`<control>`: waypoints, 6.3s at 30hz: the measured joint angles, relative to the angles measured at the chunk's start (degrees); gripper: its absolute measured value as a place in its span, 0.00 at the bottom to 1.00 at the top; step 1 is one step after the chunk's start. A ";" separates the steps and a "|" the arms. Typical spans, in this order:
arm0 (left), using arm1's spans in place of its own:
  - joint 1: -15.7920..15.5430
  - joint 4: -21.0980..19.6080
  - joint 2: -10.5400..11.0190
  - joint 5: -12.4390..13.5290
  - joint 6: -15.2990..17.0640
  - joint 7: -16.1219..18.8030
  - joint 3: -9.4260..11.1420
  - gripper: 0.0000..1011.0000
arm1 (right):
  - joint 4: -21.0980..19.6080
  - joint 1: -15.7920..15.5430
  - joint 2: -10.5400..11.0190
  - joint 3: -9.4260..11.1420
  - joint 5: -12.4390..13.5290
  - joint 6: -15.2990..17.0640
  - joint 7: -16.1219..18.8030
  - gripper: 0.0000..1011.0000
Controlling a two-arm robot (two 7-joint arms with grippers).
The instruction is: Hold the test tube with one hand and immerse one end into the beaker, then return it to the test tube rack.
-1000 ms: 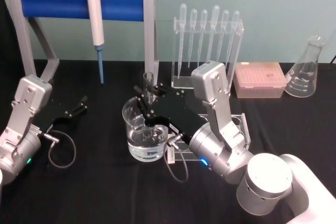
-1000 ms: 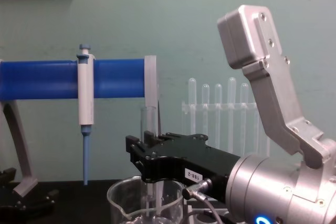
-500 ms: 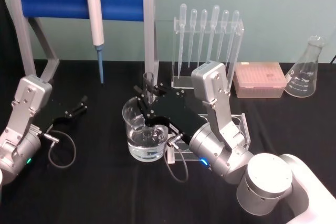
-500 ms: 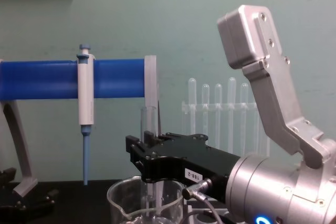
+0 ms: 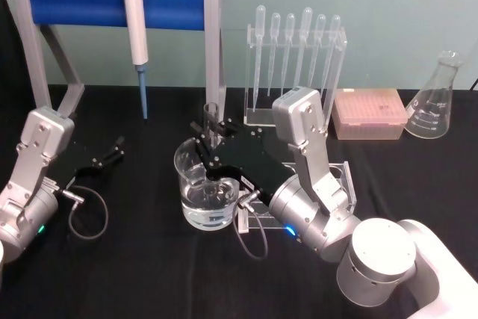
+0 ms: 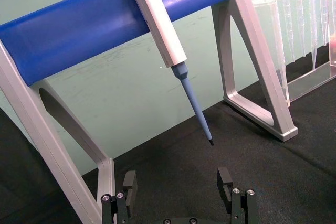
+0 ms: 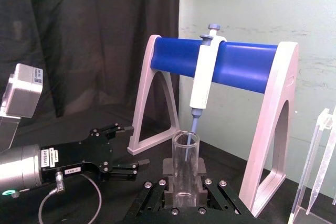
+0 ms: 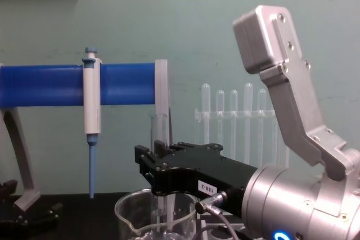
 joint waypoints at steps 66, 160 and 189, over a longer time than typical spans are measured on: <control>0.00 0.00 0.00 0.00 0.00 0.00 0.00 0.99 | 0.00 0.00 0.00 0.00 0.00 0.00 0.00 0.22; 0.00 0.00 0.00 0.00 0.00 0.00 0.00 0.99 | -22.84 -14.28 10.38 12.27 5.89 3.81 -2.92 0.22; 0.00 0.00 0.00 0.00 0.00 0.00 0.00 0.99 | -13.85 -13.07 7.11 11.14 3.71 -2.00 -2.24 0.22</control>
